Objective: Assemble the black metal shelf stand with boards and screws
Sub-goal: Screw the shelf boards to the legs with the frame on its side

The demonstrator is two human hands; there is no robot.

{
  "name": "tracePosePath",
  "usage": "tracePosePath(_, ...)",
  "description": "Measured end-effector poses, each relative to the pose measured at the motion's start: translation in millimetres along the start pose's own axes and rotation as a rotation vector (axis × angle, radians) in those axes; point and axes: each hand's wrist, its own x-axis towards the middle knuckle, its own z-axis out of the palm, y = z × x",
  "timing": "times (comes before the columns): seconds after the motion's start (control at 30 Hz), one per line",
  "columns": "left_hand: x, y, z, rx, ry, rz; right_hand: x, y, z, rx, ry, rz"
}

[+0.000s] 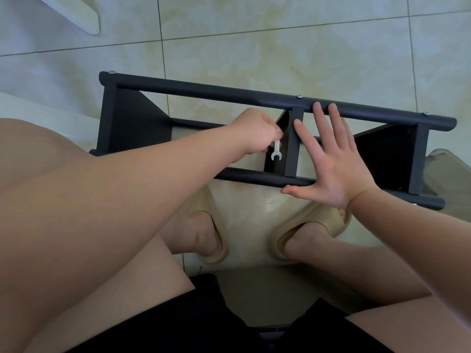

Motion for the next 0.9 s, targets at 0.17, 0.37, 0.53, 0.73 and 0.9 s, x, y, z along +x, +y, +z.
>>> tracePosePath(0.17, -0.7, -0.5, -1.4, -0.047, 0.022, -0.073, -0.2, -0.1, 0.3, 0.003, 0.007, -0.004)
tracePosePath(0.37, -2.7, 5.0, -4.6, -0.120, -0.004, -0.114, -0.5, -0.4, -0.4, 0.006, 0.003, -0.001)
tracePosePath(0.53, -5.9, 8.3, -4.3, -0.130, -0.034, -0.170, -0.7, -0.8, -0.9, 0.005, 0.003, -0.002)
tracePosePath(0.73, -7.4, 5.1, -2.5, -0.124, -0.071, -0.179, -0.4, -0.9, -0.7, 0.001, 0.008, -0.012)
tracePosePath(0.9, -6.1, 4.3, -0.8, -0.079, -0.078, -0.161, -0.5, -0.9, -0.3, 0.004, 0.013, -0.011)
